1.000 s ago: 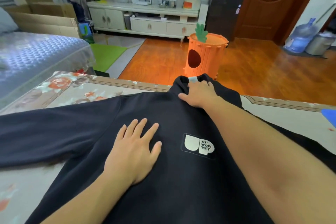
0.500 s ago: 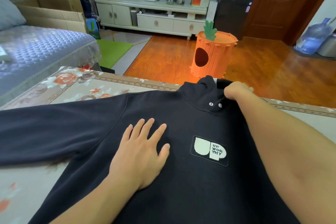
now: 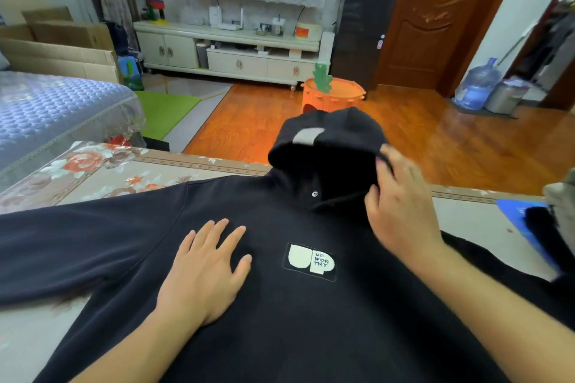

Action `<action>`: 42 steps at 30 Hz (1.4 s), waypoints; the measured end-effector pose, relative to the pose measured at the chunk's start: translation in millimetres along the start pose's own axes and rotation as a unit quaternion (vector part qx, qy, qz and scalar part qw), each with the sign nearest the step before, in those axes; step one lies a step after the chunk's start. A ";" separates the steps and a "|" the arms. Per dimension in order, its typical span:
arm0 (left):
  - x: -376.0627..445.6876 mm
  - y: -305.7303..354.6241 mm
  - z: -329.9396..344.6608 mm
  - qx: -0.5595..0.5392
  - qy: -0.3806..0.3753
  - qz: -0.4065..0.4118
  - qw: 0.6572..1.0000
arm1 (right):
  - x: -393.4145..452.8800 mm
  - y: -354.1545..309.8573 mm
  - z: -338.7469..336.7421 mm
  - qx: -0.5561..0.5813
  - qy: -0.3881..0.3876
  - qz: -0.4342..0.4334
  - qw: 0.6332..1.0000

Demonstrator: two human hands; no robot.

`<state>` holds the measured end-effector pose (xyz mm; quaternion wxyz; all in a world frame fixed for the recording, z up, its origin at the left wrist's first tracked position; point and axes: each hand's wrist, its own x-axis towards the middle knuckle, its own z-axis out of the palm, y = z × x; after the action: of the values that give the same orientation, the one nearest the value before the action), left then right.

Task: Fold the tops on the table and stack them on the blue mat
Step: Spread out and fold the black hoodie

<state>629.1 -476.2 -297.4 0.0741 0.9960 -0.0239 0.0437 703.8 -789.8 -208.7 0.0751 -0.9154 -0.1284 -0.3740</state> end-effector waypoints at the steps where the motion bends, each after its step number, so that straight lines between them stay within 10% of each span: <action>1: 0.1 0.4 -0.9 -0.006 0.005 -0.003 1.000 | -25.3 6.7 -0.6 -0.009 -0.024 0.008 1.000; 7: 1.0 3.4 -3.3 -0.018 0.027 -0.028 0.999 | -97.2 14.0 23.5 -0.025 -0.188 0.195 0.962; 30: 209.9 92.6 -47.4 -0.341 0.127 -0.163 0.917 | -99.6 11.3 30.7 -0.024 -0.119 0.174 0.977; 36: 153.1 108.8 -130.9 -0.023 0.378 0.132 0.916 | -95.9 11.4 24.3 0.027 -0.108 0.208 0.972; 42: 83.2 35.0 -71.9 0.099 0.196 0.100 0.970 | -91.6 9.2 8.5 0.109 -0.063 0.272 0.954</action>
<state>703.9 -503.5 -214.0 -0.0265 0.9630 -0.1041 0.2473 649.1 -813.0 -279.6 0.2656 -0.9236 0.0812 -0.2643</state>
